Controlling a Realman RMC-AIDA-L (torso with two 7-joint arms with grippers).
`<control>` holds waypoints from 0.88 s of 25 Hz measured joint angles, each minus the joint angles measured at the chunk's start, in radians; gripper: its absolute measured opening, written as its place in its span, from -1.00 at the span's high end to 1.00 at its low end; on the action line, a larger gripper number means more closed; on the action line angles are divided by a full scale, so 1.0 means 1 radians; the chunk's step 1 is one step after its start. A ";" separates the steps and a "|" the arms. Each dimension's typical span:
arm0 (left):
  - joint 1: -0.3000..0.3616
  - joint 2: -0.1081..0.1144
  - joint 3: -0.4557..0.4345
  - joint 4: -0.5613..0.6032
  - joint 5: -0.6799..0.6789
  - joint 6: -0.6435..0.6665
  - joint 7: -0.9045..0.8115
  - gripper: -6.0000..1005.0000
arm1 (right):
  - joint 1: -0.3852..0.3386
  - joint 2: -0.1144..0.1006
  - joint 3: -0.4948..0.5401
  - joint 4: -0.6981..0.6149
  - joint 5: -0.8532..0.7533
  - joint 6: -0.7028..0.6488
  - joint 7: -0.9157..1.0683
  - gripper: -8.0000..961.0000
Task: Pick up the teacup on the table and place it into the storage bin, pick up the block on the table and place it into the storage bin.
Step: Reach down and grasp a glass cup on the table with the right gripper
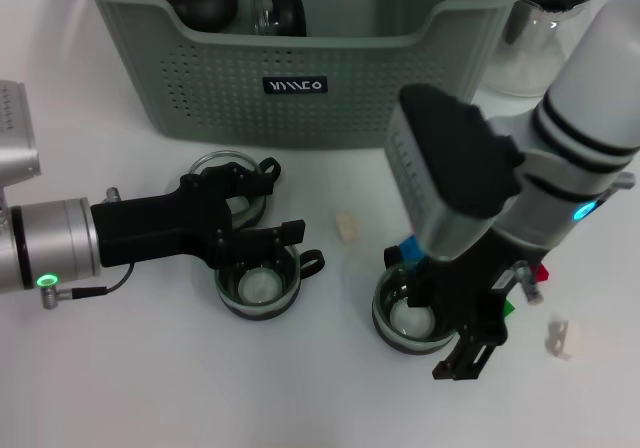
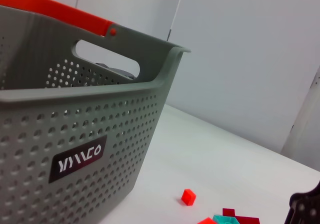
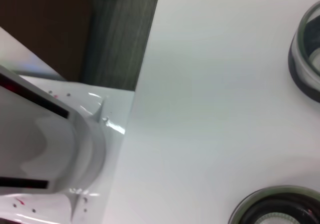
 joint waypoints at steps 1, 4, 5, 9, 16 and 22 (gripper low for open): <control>0.000 0.000 -0.001 0.000 0.000 0.000 -0.001 -0.65 | 0.000 0.000 -0.022 0.003 0.000 0.015 0.006 -0.78; 0.001 0.000 -0.002 -0.002 0.000 0.000 -0.002 -0.65 | -0.001 0.001 -0.077 0.005 0.001 0.054 0.027 -0.79; 0.001 0.000 -0.002 -0.003 0.000 0.000 -0.002 -0.65 | -0.002 0.001 -0.091 0.005 0.001 0.063 0.033 -0.77; 0.001 0.000 -0.002 -0.009 0.000 0.001 -0.002 -0.65 | -0.004 0.002 -0.143 0.005 0.001 0.096 0.056 -0.73; 0.004 0.000 -0.004 -0.009 0.000 0.001 0.001 -0.64 | -0.006 0.002 -0.188 0.003 -0.005 0.118 0.088 -0.64; 0.008 0.000 -0.003 -0.009 0.000 -0.007 0.003 -0.64 | 0.004 -0.001 -0.190 0.012 -0.002 0.123 0.123 -0.26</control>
